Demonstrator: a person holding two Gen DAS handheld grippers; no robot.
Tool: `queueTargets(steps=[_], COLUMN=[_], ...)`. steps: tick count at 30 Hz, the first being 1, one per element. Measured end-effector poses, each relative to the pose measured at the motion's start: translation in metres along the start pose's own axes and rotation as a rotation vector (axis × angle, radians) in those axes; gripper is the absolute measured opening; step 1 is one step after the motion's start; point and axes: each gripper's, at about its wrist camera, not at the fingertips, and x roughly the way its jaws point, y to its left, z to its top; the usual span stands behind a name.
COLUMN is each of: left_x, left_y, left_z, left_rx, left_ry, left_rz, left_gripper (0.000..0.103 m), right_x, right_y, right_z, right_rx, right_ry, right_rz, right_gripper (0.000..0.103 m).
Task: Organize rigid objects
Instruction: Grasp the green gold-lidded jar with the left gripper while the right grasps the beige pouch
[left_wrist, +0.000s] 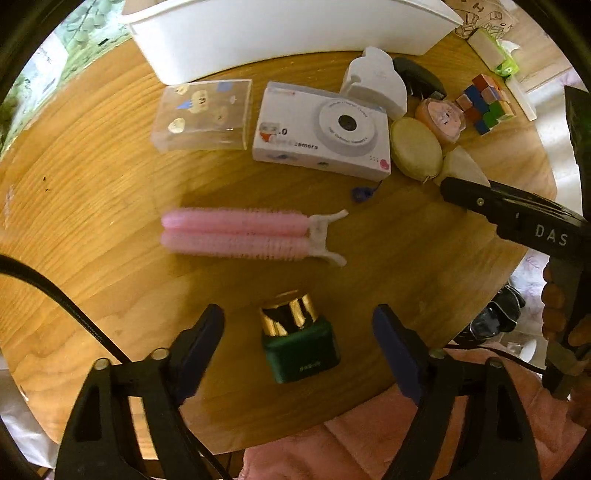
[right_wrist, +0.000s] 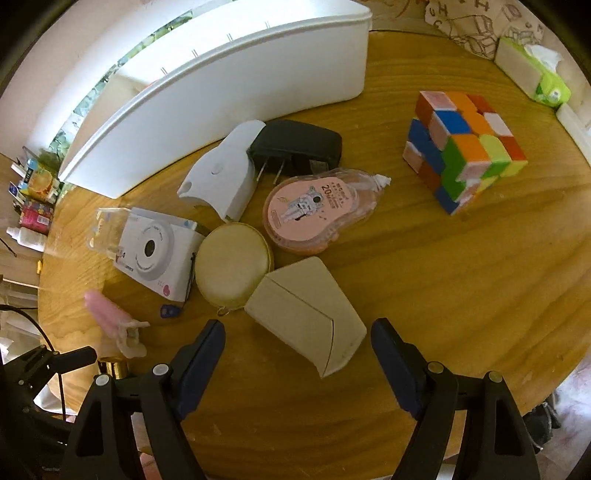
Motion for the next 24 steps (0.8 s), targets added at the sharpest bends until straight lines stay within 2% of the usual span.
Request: queueTargets(steps=[3, 9, 11, 12, 15, 18, 24], left_x=[0.004, 0.011, 0.011, 0.011, 0.01, 0.01, 0.008], left_y=[-0.002, 0.004, 0.005, 0.005, 0.006, 0.006, 0.011], left_z=[0.006, 0.011, 0.01, 0.01, 0.01, 0.009, 0.008], left_rx=[-0.001, -0.024, -0.036, -0.037, -0.044, -0.054, -0.07], left_ry=[0.02, 0.067, 0.072, 0.074, 0.073, 0.07, 0.071], left_rz=[-0.006, -0.015, -0.017, -0.019, -0.016, -0.017, -0.017], left_gripper=[0.073, 0.058, 0.048, 0.047, 0.045, 0.045, 0.045], right_x=[0.004, 0.011, 0.012, 0.013, 0.015, 0.016, 0.015], right_y=[0.006, 0.018, 0.022, 0.024, 0.033, 0.036, 0.036], right_z=[0.006, 0.014, 0.017, 0.018, 0.021, 0.021, 0.016], right_rx=[-0.032, -0.091, -0.107, -0.111, -0.12, -0.139, -0.145], right_ry=[0.017, 0.056, 0.058, 0.06, 0.062, 0.059, 0.049], right_rz=[-0.047, -0.088, -0.109, -0.115, -0.123, -0.146, -0.143], right_gripper=[0.081, 0.07, 0.066, 0.064, 0.062, 0.054, 0.046])
